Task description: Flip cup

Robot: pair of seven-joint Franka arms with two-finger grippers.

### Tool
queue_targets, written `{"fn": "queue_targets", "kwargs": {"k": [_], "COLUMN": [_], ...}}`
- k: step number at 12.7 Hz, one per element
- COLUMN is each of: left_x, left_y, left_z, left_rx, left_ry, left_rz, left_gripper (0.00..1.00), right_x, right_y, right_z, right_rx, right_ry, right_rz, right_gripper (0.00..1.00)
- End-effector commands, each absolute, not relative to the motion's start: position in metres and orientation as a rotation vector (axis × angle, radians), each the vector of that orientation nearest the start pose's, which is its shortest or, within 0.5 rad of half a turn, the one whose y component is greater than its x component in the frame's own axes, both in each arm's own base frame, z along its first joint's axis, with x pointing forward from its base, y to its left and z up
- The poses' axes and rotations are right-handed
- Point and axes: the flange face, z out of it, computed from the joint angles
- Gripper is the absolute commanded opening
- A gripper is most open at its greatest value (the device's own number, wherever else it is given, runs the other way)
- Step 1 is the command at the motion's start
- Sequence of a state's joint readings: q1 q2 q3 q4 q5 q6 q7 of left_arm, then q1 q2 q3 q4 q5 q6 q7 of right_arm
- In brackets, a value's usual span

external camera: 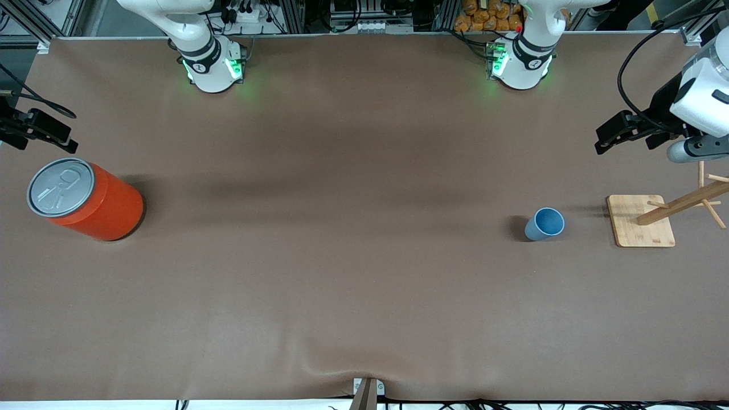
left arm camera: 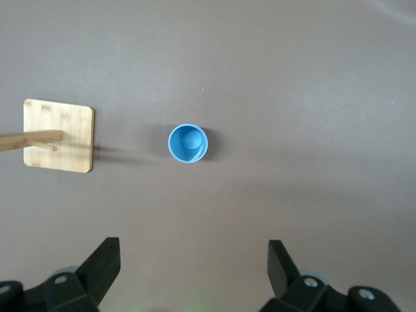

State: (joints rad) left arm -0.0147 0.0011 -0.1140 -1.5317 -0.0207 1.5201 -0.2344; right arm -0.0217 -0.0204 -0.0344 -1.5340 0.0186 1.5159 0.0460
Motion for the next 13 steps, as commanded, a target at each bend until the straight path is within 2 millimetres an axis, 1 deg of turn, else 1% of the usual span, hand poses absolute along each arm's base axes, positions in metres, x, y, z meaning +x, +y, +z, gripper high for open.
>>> {"fn": "queue_targets", "kwargs": {"k": [1,2,3,4,6,7,9,10,13], "left_x": [0.519,0.515,0.507,0.503,0.486,0.484,0.484,0.484,0.484], "left_y": [-0.066,-0.071,-0.071,-0.069,-0.067,-0.067,-0.061,-0.061,-0.061], "left_z": [0.641,0.639,0.637,0.636,0.637,0.640,0.640,0.641,0.642], "left_rx": [-3.139,-3.132,-3.121,-3.119,-3.116,-3.116,-3.107,-3.091,-3.086], "left_ry": [-0.123,-0.109,-0.104,-0.104,-0.108,-0.103,-0.008,0.003,0.003], "left_rz": [0.025,0.042,0.049,0.054,0.043,0.031,0.030,0.027,0.021], "left_gripper": [1.00,1.00,1.00,1.00,1.00,1.00,1.00,1.00,1.00], "right_x": [0.542,0.542,0.542,0.541,0.541,0.541,0.541,0.541,0.540], "right_y": [-0.032,-0.034,-0.034,-0.034,-0.035,-0.035,-0.035,-0.038,-0.038], "right_z": [0.652,0.652,0.651,0.651,0.651,0.651,0.651,0.651,0.651], "right_rx": [-3.104,-3.103,-3.104,-3.104,-3.104,-3.104,-3.104,-3.103,-3.103], "right_ry": [0.149,0.154,0.147,0.144,0.142,0.142,0.139,0.149,0.149], "right_rz": [-0.001,-0.001,0.001,0.004,0.004,0.004,0.003,0.003,0.013], "right_gripper": [1.00,1.00,1.00,1.00,1.00,1.00,1.00,1.00,1.00]}}
